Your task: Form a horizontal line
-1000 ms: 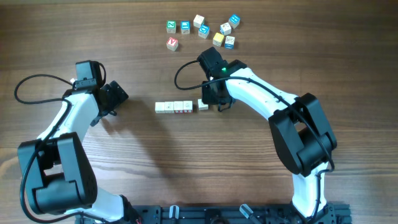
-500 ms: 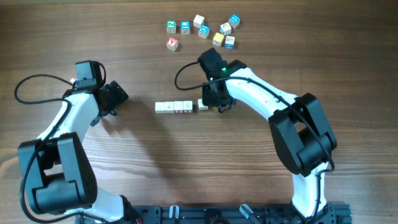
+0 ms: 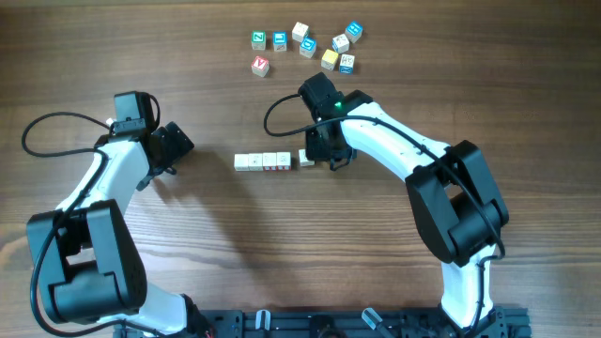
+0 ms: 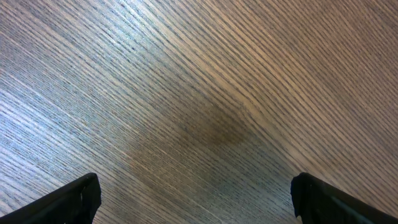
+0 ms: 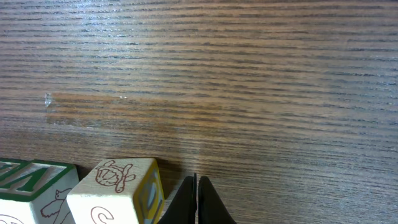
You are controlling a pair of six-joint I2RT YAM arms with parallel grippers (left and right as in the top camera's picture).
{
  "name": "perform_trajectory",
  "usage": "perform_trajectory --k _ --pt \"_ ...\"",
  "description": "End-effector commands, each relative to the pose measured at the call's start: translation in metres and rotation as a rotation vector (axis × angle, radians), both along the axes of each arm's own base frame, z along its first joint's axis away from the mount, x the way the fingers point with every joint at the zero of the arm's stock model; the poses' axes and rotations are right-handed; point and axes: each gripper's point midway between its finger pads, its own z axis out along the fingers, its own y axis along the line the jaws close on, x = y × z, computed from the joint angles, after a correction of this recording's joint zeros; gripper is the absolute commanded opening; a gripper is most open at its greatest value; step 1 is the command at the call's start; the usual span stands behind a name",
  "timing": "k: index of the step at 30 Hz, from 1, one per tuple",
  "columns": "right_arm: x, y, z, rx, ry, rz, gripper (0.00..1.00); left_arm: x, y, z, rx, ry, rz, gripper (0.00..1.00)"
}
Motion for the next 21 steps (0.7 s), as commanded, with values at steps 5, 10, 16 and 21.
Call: perform_trajectory --k 5,10,16,21 --pt "-0.01 0.003 -0.003 0.017 0.045 0.012 0.04 -0.003 0.003 -0.003 0.001 0.007 0.017 1.0" --pt "-0.013 0.001 -0.003 0.01 0.056 0.012 0.04 -0.003 0.003 -0.003 0.001 0.007 0.017 1.0" --pt "-0.012 0.008 -0.002 0.047 0.055 0.017 0.04 -0.003 0.003 -0.003 0.001 0.008 0.017 1.0" --pt "-0.019 0.017 -0.001 0.081 0.082 0.033 0.04 -0.003 0.003 -0.003 0.001 0.008 0.017 1.0"
